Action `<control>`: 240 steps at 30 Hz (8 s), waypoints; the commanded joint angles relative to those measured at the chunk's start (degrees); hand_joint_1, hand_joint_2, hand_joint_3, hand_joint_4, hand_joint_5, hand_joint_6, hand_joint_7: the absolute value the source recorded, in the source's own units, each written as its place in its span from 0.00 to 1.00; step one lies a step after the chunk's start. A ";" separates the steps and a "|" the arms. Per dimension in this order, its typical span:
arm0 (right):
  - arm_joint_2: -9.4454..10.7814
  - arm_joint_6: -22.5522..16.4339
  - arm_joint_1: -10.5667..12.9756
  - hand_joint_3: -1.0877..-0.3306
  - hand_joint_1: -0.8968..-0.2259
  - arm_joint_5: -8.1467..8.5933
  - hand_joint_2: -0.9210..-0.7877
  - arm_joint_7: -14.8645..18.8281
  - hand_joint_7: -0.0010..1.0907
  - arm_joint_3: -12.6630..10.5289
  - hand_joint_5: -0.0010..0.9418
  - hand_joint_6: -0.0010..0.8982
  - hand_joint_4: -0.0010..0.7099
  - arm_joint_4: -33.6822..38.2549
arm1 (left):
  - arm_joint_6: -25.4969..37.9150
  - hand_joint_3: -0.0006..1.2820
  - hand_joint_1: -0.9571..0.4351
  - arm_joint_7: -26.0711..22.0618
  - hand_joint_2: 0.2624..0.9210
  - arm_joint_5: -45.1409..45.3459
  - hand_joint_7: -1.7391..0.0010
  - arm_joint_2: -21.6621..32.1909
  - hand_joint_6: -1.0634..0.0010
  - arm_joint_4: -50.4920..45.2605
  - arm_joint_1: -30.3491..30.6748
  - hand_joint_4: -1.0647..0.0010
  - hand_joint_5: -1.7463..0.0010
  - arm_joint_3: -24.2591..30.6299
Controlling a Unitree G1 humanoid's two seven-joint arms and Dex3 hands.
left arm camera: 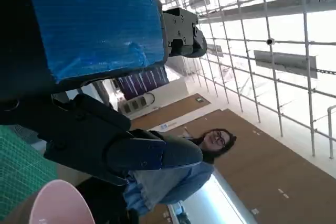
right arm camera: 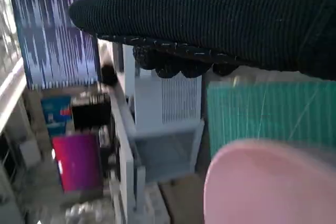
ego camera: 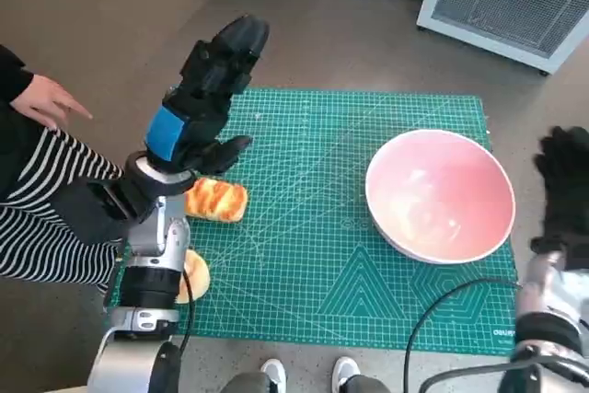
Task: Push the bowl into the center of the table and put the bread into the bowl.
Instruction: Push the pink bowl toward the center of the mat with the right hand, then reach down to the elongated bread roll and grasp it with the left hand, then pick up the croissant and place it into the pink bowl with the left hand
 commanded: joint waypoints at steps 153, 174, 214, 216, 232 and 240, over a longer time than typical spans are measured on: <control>9.47 9.23 13.48 0.59 0.27 -1.21 0.00 8.28 0.46 16.90 0.01 0.05 0.22 -64.66 | 19.37 0.00 0.45 -4.40 0.72 31.50 0.96 31.99 0.76 -10.70 2.61 0.92 1.00 -10.37; 9.97 8.27 12.39 0.60 0.27 -0.52 0.00 9.64 0.45 17.43 0.01 0.06 0.23 -62.07 | 36.38 0.00 0.73 -5.90 0.71 45.38 1.00 28.17 0.80 -10.42 1.46 0.99 1.00 -25.22; 9.12 9.23 13.68 0.60 0.28 -0.57 0.00 9.73 0.43 16.99 0.00 0.07 0.23 -63.45 | 28.54 0.03 0.69 9.10 0.97 54.64 0.40 25.96 0.39 3.18 -3.07 0.31 0.44 -30.90; 9.11 9.28 13.66 0.60 0.28 -0.57 0.00 9.71 0.43 16.97 0.00 0.07 0.23 -63.41 | 28.29 0.03 0.69 8.58 0.98 52.71 0.39 27.04 0.38 -1.18 -1.80 0.29 0.40 -28.60; 9.13 9.20 13.49 0.61 0.28 -0.45 0.00 9.86 0.43 16.91 0.00 0.07 0.23 -62.69 | 28.09 0.03 0.69 6.05 0.97 41.78 0.37 28.57 0.35 -22.62 -2.64 0.26 0.38 -16.68; 9.18 9.15 13.59 0.60 0.28 -0.70 0.00 9.69 0.42 17.00 0.00 0.07 0.23 -62.93 | 27.49 0.03 0.69 6.80 0.94 41.51 0.36 25.49 0.34 -24.98 -7.41 0.22 0.42 -17.47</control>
